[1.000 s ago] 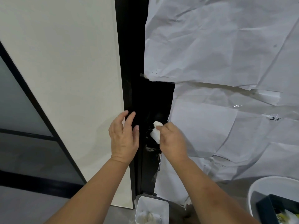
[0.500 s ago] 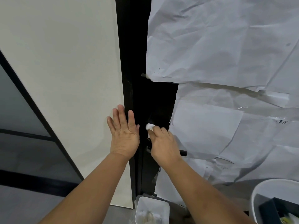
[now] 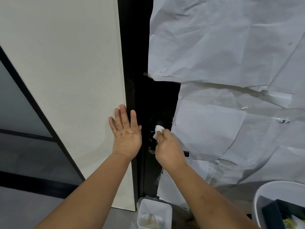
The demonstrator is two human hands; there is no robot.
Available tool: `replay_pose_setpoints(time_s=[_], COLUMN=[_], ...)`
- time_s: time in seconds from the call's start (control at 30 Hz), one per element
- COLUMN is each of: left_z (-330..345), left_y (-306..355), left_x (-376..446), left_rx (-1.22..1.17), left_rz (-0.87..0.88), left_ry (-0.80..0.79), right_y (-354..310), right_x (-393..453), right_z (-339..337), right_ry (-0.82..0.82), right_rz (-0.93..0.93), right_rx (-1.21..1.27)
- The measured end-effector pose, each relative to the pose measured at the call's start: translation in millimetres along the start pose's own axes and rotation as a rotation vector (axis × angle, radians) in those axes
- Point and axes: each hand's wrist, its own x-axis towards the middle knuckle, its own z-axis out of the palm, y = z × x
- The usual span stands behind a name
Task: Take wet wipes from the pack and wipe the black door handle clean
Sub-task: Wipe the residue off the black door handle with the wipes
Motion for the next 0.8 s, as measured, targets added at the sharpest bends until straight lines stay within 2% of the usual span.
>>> replay_pose_setpoints(time_s=[0.1, 0.4, 0.53, 0.7, 0.8], left_z=[-0.2, -1.7, -0.4, -1.3, -1.2], left_y=[0.6, 0.0, -2.1, -2.5, -3.1], left_x=[0.7, 0.5, -0.2, 0.1, 0.0], left_rx=[-0.017, -0.028, -0.045, -0.039, -0.040], left_rz=[-0.014, -0.005, -0.010, -0.004, -0.005], left_ry=[-0.001, -0.013, -0.033, -0.021, -0.021], right_y=[3.8, -19.9, -16.8, -29.4, -28.6], right_x=[-6.1, 5.8, 4.4, 19.6, 16.4], right_z=[-1.5, -7.8, -5.9, -19.4, -14.3], right_ry=[0.015, 0.088, 0.029, 0.152, 0.073], right_rz=[0.067, -0.056, -0.096, -0.112, -0.148], right_rx=[0.037, -0.028, -0.028, -0.017, -0.049])
